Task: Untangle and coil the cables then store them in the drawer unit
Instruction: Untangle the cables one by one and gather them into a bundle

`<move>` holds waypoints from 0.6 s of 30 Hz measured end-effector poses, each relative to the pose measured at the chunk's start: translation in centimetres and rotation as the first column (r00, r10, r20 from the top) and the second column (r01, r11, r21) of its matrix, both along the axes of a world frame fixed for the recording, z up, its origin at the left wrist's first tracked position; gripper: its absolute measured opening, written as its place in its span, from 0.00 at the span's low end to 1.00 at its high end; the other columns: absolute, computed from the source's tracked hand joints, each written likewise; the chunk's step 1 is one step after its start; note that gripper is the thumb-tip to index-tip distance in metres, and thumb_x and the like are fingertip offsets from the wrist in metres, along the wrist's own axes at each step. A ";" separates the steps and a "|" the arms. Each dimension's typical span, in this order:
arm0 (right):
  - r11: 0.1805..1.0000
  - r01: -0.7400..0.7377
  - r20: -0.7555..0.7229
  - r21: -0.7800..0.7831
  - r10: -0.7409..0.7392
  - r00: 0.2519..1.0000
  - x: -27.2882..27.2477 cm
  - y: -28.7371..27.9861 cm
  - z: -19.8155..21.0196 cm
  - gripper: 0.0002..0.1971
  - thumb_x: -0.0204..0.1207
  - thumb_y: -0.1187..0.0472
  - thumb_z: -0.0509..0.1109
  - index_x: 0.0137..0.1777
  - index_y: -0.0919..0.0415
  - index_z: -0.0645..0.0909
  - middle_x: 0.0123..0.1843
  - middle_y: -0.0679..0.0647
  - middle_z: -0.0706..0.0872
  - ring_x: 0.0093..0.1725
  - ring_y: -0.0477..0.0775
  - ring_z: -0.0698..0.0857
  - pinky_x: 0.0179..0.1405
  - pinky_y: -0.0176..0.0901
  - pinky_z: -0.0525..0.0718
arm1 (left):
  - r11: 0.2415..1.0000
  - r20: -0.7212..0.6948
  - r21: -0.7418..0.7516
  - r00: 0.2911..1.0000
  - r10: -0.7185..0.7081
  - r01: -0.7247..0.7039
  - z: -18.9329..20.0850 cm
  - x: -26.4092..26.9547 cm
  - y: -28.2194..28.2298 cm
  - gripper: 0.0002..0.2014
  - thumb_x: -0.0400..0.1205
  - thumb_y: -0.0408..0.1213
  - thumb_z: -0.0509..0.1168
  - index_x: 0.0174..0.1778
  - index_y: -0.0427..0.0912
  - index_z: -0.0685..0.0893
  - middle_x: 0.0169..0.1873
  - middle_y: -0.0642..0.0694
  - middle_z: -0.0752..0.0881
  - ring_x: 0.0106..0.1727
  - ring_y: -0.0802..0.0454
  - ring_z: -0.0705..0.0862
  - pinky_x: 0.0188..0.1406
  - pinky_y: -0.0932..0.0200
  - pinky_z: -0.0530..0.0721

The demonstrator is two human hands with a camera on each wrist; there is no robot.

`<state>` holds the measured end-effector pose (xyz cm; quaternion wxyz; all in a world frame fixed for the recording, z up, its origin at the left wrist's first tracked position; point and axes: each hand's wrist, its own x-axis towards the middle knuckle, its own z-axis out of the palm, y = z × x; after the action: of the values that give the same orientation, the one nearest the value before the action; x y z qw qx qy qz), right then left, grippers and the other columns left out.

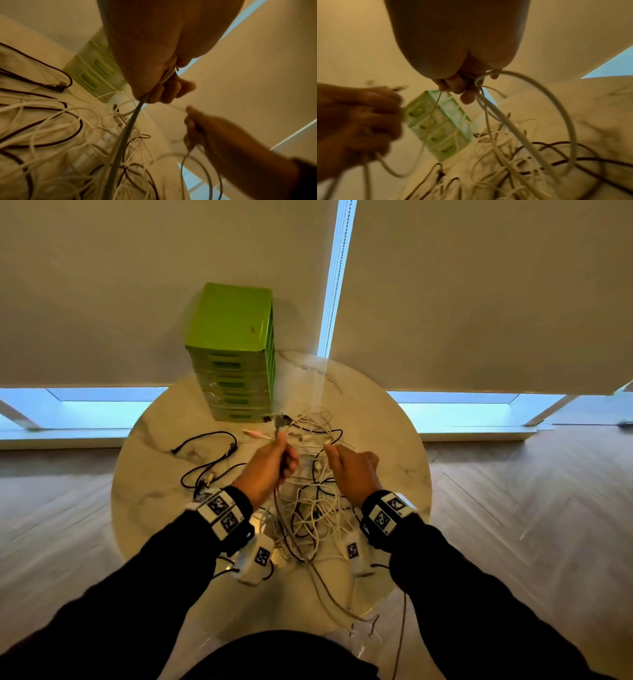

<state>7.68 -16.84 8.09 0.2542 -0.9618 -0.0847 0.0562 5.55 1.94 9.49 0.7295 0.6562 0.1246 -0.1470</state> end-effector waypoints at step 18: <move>0.955 -0.282 -0.363 0.089 0.295 0.884 -2.8 -2.8 -4.4 0.23 0.91 0.43 0.49 0.35 0.48 0.72 0.32 0.47 0.80 0.39 0.52 0.81 0.58 0.49 0.78 | 0.618 -0.064 -0.671 0.863 0.502 -0.409 3.2 3.5 3.7 0.21 0.91 0.56 0.52 0.35 0.49 0.73 0.23 0.54 0.67 0.24 0.56 0.69 0.28 0.61 0.72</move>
<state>4.90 -19.65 3.67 0.2708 -0.9057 -0.1778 0.2734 9.07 5.66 12.67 0.9333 0.3073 0.1785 0.0516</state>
